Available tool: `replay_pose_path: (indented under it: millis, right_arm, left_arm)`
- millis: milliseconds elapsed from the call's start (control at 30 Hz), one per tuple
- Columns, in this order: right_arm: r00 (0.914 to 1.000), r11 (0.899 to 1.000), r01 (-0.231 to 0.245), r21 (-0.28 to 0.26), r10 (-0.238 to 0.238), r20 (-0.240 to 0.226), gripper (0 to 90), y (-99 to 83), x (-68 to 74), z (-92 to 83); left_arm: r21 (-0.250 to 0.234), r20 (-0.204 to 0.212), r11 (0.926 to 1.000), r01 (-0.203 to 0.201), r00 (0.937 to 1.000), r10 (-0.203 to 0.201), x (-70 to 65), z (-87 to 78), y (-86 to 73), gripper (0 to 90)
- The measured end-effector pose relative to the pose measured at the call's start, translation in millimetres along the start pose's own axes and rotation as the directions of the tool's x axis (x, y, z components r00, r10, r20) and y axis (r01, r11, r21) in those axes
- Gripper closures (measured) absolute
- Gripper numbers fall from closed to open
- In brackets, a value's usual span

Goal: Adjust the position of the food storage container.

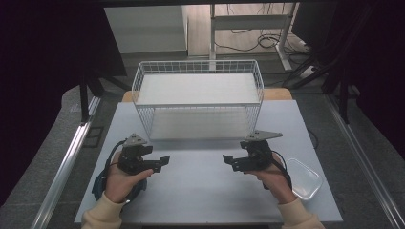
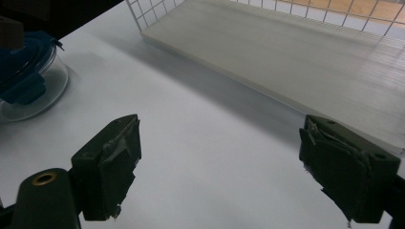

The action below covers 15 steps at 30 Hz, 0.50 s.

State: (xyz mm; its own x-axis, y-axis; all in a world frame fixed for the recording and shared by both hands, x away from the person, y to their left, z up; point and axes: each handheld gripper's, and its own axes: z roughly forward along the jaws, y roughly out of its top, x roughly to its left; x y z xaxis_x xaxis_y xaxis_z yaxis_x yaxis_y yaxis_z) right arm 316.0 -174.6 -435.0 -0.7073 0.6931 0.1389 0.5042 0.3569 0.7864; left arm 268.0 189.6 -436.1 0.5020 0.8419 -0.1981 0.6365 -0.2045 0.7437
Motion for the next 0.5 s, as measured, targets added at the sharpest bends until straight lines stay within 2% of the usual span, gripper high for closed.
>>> replay_pose_path:
  millis: [200, 500]
  right_arm:
    - [1.0, 1.0, -0.009, -0.006, 0.009, -0.003, 14.9, 1.1, -4.0, -3.4]
    - [1.0, 1.0, -0.004, -0.001, 0.004, 0.003, 15.1, 2.8, -1.9, -10.4]
  left_arm:
    - [-0.016, -0.004, 0.9999, 0.006, 1.0, -0.006, 1.8, -3.7, -0.8, 23.3]
    - [-0.006, 0.019, 1.0, -0.004, 0.9998, 0.004, -0.9, -3.6, -2.8, 24.3]
